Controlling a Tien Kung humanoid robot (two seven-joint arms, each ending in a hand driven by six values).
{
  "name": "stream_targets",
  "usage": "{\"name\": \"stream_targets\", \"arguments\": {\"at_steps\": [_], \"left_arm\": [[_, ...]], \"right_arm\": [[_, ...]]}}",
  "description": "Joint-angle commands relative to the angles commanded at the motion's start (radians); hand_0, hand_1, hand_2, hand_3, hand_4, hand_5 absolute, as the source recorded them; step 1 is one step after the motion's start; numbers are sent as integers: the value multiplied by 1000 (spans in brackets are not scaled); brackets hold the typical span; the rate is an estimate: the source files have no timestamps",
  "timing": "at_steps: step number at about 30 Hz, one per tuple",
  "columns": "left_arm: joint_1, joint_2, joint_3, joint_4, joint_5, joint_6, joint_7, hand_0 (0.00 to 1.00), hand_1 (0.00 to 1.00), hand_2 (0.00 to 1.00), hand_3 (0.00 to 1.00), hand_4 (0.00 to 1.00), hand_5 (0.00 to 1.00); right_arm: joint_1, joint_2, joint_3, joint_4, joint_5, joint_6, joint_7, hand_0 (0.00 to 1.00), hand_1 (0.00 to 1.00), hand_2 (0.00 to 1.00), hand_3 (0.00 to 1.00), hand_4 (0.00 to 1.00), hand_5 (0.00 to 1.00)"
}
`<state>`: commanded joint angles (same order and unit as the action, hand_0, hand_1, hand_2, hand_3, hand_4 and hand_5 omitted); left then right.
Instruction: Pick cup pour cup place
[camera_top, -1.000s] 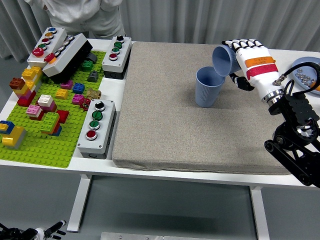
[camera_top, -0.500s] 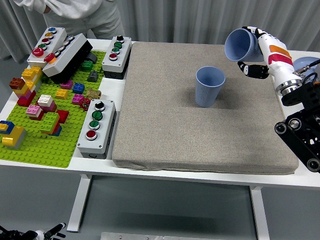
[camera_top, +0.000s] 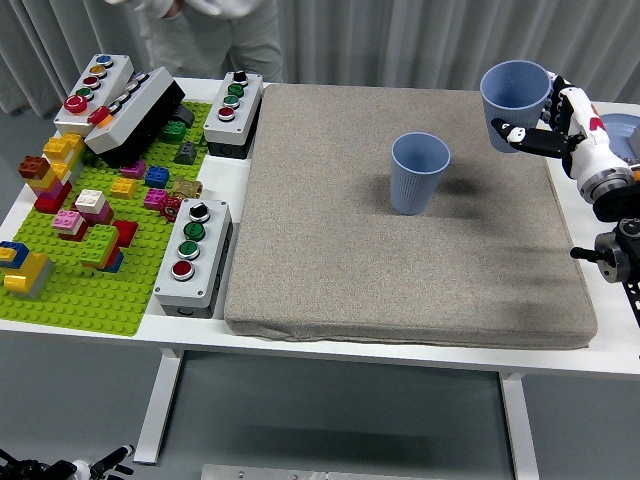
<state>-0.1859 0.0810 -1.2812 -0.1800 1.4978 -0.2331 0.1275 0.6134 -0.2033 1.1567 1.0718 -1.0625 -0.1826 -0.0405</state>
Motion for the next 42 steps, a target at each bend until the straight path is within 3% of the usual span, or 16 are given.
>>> {"name": "stream_targets", "arguments": {"at_steps": [9,19,31,34,35,42], "left_arm": [[-4,-2,3,0,1,-2,-1,853,867,884,775,595,998],[-3,-3,5,0,7,-4,-1,852,867,884,775,596,998],[-2,-3,5,0,11,-6,-1,851,866,884,774,596,998],[-2,-3,6,0,9,-6,-1,851,866,884,774,596,998],[-2,-3,6,0,8,-6,-1,850,866,884,773,595,998],[1,-4,8,0,7,-6,0,850,865,884,773,595,998]], "right_arm": [[-70,21,13,-56,323,3,40,806,679,543,593,670,2],[-126,36,-24,-106,282,-18,80,810,682,543,595,673,2],[-132,34,-35,-102,257,-21,92,813,684,545,596,673,2],[-134,33,-32,-92,238,-1,85,813,684,545,596,673,2],[-135,33,-32,-90,234,3,84,868,740,599,710,677,2],[-136,26,-26,-79,166,84,44,881,753,618,735,676,2]]}}
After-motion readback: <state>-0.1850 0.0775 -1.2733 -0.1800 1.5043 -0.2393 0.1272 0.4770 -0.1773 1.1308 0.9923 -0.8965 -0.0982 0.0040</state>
